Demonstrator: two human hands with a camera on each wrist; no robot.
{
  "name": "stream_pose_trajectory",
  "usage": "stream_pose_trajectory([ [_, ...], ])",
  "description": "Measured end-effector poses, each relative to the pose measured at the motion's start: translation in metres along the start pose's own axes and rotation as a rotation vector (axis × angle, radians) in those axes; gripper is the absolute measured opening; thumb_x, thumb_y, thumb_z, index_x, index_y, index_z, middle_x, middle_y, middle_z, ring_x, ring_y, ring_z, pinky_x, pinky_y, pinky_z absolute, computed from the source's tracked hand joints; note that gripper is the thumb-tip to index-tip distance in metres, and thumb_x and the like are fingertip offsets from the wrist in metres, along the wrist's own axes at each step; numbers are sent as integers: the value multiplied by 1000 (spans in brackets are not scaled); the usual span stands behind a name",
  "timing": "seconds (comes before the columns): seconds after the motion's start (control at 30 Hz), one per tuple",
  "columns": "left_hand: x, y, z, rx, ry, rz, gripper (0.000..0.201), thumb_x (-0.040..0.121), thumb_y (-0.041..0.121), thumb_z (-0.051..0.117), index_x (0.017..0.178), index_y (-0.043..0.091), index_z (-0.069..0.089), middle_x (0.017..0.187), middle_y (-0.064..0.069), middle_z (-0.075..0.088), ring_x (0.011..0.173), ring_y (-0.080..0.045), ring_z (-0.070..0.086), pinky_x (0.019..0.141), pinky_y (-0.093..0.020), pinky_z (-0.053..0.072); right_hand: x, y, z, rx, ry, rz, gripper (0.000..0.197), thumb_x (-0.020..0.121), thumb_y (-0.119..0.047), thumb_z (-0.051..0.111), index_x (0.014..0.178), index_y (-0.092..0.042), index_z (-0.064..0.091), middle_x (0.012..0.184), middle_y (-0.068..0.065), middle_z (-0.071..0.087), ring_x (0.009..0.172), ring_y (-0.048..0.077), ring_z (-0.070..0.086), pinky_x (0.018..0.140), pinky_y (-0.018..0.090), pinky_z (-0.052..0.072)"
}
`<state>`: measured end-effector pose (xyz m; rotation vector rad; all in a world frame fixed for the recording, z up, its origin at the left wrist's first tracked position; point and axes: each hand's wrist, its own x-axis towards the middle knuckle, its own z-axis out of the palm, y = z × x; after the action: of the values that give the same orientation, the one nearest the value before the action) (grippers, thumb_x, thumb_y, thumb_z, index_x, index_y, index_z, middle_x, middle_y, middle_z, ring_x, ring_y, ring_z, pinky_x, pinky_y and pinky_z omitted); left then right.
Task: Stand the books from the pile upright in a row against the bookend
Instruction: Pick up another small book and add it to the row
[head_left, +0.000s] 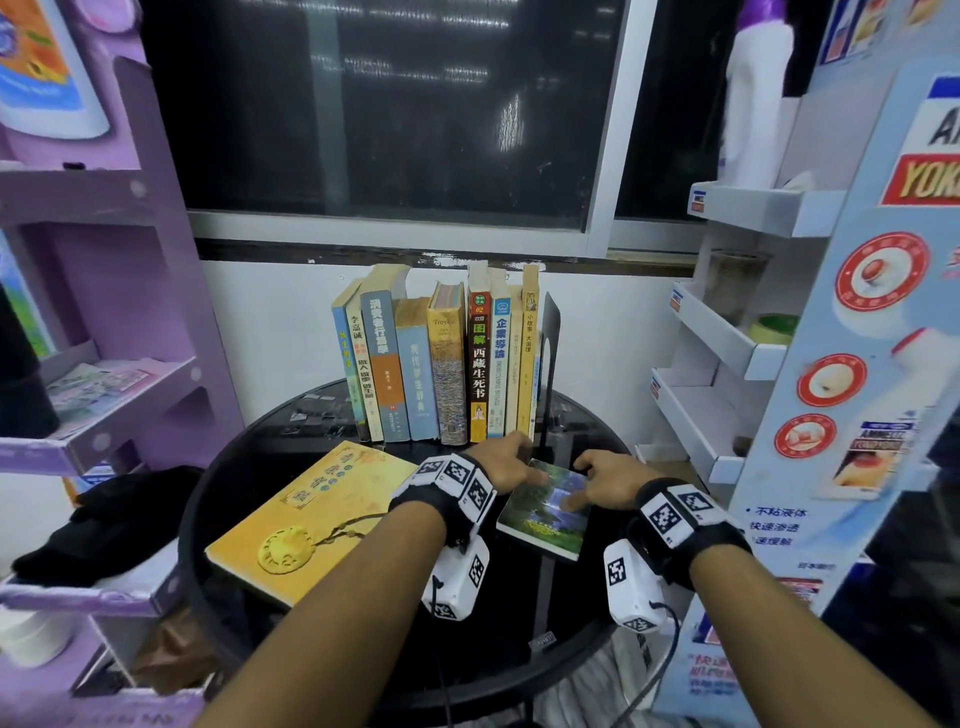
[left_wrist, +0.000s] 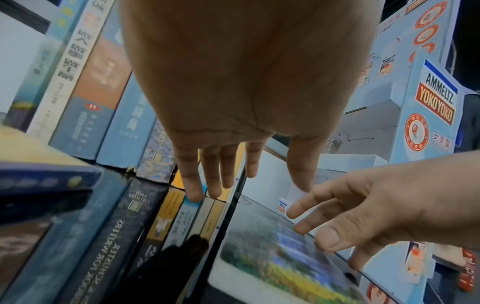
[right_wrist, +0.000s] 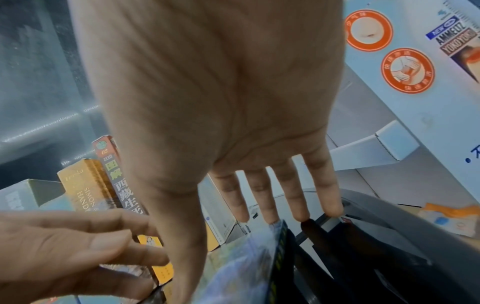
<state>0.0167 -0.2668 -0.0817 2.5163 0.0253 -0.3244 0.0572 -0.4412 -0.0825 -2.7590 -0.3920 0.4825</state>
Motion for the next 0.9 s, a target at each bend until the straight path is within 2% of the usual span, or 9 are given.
stream_pose_trajectory([
  [0.07,2,-3,6,-6,-43,-47,66,89,47,59,143,18,33,139,-8,47,122,-25,49,101,-34,41,1,1,3,2,1,7,77,78,-42,76,141,-15,41,141,6,48,124,22,49,96,29,39],
  [0.2,4,-6,17,-11,-66,-92,70,84,48,65,141,19,36,132,-7,54,114,-23,55,100,-38,45,4,2,7,0,-9,21,75,71,-40,82,132,-16,46,132,5,55,108,20,52,90,29,42],
  [0.33,7,-3,20,7,-35,-85,73,81,42,71,141,15,37,133,-9,52,116,-24,54,99,-37,45,7,3,13,-8,22,32,81,64,-40,87,131,-16,48,130,5,54,114,23,52,97,35,45],
  [0.53,13,-3,30,75,-5,-109,85,71,40,80,140,17,38,135,-10,45,119,-27,51,101,-40,45,13,5,18,-1,30,63,85,51,-43,91,121,-16,54,125,8,54,107,25,56,96,42,49],
  [0.63,15,-4,33,61,4,-129,82,68,38,82,136,15,42,133,-9,50,117,-25,53,99,-40,47,15,8,18,32,22,66,80,46,-43,93,113,-16,56,120,8,55,101,24,58,93,42,51],
  [0.73,16,-5,32,49,1,-133,79,69,38,82,133,13,45,131,-7,53,115,-24,54,97,-38,48,12,9,18,105,29,61,79,45,-35,95,109,-18,53,119,8,48,98,24,59,86,44,56],
  [0.8,17,-6,32,40,-3,-126,75,71,38,81,132,12,47,131,-7,54,116,-23,54,98,-36,47,9,8,17,166,31,50,75,47,-27,96,106,-18,51,119,7,41,96,25,60,76,40,60],
  [0.9,17,-8,32,13,1,-121,78,71,37,82,134,12,44,133,-7,52,118,-23,53,99,-37,46,4,6,15,281,7,41,69,52,-16,95,102,-17,47,118,10,47,88,26,66,64,34,61],
])
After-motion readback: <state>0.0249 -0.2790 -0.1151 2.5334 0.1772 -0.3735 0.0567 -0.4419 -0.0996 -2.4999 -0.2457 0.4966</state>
